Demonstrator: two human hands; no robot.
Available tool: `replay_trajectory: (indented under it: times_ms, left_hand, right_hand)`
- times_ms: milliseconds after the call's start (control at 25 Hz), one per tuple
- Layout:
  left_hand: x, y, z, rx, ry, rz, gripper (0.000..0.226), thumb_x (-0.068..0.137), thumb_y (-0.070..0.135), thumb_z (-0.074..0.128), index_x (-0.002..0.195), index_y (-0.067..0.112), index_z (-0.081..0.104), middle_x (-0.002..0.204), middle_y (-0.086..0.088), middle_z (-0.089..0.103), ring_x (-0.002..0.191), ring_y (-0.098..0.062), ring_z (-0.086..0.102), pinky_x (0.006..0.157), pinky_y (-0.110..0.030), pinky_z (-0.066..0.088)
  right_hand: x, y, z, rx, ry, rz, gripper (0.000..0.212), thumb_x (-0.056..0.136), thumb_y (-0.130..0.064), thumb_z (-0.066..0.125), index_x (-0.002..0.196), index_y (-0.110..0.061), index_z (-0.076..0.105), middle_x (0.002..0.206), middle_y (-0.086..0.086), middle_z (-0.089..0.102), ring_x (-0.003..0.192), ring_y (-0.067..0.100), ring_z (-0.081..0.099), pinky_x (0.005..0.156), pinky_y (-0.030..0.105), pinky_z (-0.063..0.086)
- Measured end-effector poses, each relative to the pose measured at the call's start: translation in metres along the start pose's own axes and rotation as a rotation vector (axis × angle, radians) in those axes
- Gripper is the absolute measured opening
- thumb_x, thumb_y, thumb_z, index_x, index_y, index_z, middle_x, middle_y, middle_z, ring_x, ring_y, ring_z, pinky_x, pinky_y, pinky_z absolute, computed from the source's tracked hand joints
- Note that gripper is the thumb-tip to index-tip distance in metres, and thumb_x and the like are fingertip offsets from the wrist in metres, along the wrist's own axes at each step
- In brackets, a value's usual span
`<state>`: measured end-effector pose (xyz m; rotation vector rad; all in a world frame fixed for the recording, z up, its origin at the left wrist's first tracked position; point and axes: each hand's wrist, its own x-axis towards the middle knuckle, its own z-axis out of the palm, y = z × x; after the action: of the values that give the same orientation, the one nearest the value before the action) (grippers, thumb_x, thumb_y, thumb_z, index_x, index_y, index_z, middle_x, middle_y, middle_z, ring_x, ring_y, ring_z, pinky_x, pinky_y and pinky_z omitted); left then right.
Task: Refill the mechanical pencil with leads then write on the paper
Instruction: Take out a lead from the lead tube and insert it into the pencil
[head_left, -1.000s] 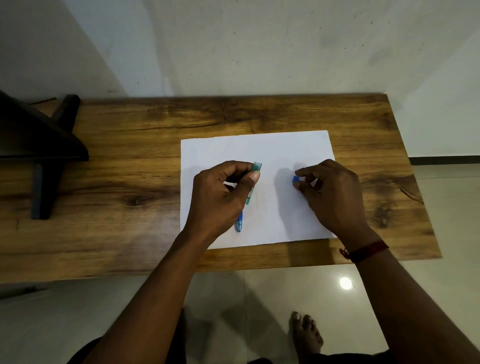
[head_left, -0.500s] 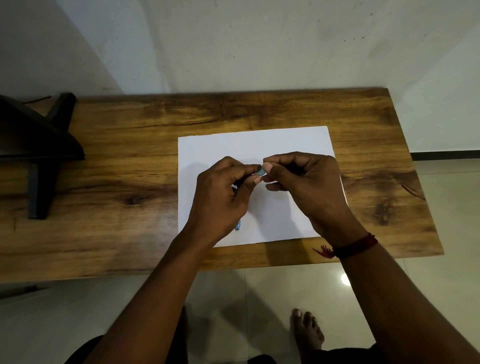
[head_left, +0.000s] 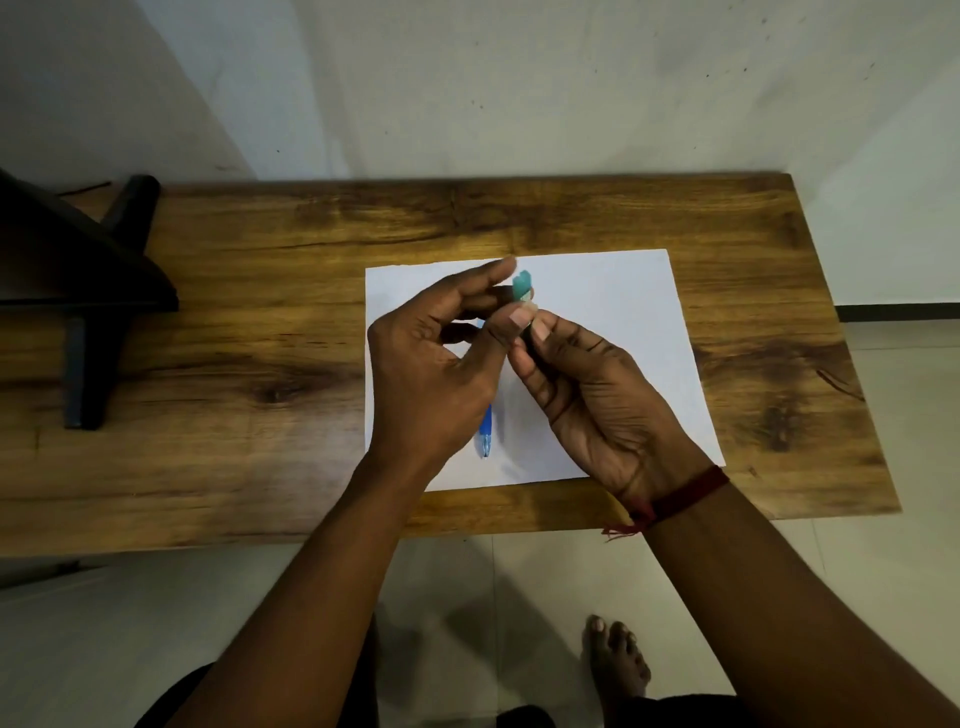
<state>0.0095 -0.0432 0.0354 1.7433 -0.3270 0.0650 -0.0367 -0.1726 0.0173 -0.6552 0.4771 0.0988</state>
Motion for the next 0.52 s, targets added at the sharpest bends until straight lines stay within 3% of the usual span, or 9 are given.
replay_trajectory:
  times_ms: [80,280,520]
  left_hand:
    - [-0.002,-0.003,0.0,0.053,0.015,0.058,0.029,0.086,0.014,0.069,0.115,0.015,0.065,0.103,0.014,0.068,0.096,0.001,0.067,0.08,-0.016,0.054]
    - [0.001,-0.011,-0.002,-0.085,0.113,-0.132,0.025,0.087,0.017,0.069,0.111,0.016,0.065,0.102,-0.007,0.073,0.093,-0.017,0.072,0.079,-0.037,0.06]
    - [0.005,-0.014,-0.005,-0.19,0.143,-0.22,0.019,0.087,0.014,0.069,0.105,0.017,0.066,0.096,0.005,0.073,0.092,-0.014,0.073,0.068,-0.025,0.06]
  right_hand:
    - [0.001,0.002,0.002,0.021,-0.009,0.002,0.021,0.08,-0.005,0.061,0.096,-0.002,0.073,0.095,0.013,0.074,0.086,0.021,0.072,0.069,0.025,0.058]
    - [0.003,0.003,0.002,-0.135,0.01,-0.008,0.023,0.076,-0.005,0.064,0.097,-0.004,0.073,0.098,0.016,0.074,0.089,0.027,0.072,0.071,0.028,0.059]
    - [0.002,0.005,-0.001,-0.272,0.099,0.0,0.024,0.066,-0.007,0.071,0.089,-0.011,0.076,0.097,0.013,0.075,0.088,0.029,0.073,0.069,0.029,0.06]
